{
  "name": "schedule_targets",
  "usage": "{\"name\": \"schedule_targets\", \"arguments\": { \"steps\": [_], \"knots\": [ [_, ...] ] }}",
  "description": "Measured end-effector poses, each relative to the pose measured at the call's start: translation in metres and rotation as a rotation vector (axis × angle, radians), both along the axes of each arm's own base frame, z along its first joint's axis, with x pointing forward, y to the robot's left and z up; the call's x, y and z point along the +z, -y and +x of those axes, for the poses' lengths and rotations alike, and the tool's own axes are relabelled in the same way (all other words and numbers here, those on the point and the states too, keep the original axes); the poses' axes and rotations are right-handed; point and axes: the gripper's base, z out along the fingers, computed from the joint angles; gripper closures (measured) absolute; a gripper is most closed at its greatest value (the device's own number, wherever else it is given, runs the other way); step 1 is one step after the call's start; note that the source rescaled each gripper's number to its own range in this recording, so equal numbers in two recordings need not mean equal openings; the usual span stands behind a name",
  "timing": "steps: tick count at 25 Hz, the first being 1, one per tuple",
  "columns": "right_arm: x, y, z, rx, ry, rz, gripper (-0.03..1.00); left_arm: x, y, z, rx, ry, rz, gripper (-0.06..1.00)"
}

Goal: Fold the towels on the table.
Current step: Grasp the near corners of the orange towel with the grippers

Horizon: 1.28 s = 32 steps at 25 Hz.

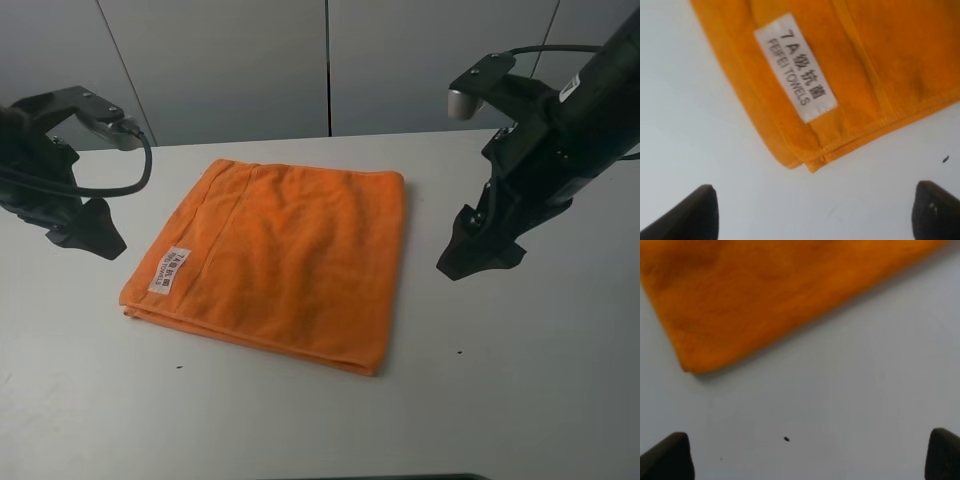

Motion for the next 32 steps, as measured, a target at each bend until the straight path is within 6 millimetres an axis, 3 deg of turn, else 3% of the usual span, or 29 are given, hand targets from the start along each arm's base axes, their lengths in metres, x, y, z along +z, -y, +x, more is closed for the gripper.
{"name": "schedule_targets", "arguments": {
  "steps": [4, 7, 14, 21, 26, 32],
  "knots": [
    [-0.026, -0.036, -0.009, 0.179, -0.037, -0.037, -0.03, -0.027, 0.025, 0.004, -0.163, -0.034, 0.083, -0.06],
    [-0.043, -0.054, -0.015, 0.270, -0.057, -0.060, -0.03, -0.039, 0.032, 0.006, -0.241, -0.044, 0.118, -0.06],
    [-0.074, -0.063, -0.011, 0.320, -0.097, -0.094, -0.03, -0.043, 0.029, 0.008, -0.495, -0.016, 0.217, -0.06],
    [-0.078, -0.068, -0.009, 0.292, -0.087, -0.053, -0.03, -0.048, 0.022, 0.007, -0.592, -0.004, 0.291, -0.06],
    [-0.078, -0.070, -0.009, 0.277, -0.093, -0.035, -0.03, -0.071, 0.011, -0.020, -0.691, -0.028, 0.328, -0.06],
    [-0.077, -0.075, -0.011, 0.320, -0.089, 0.025, -0.03, -0.064, 0.000, -0.037, -0.758, 0.128, 0.356, -0.06]
  ]
}}
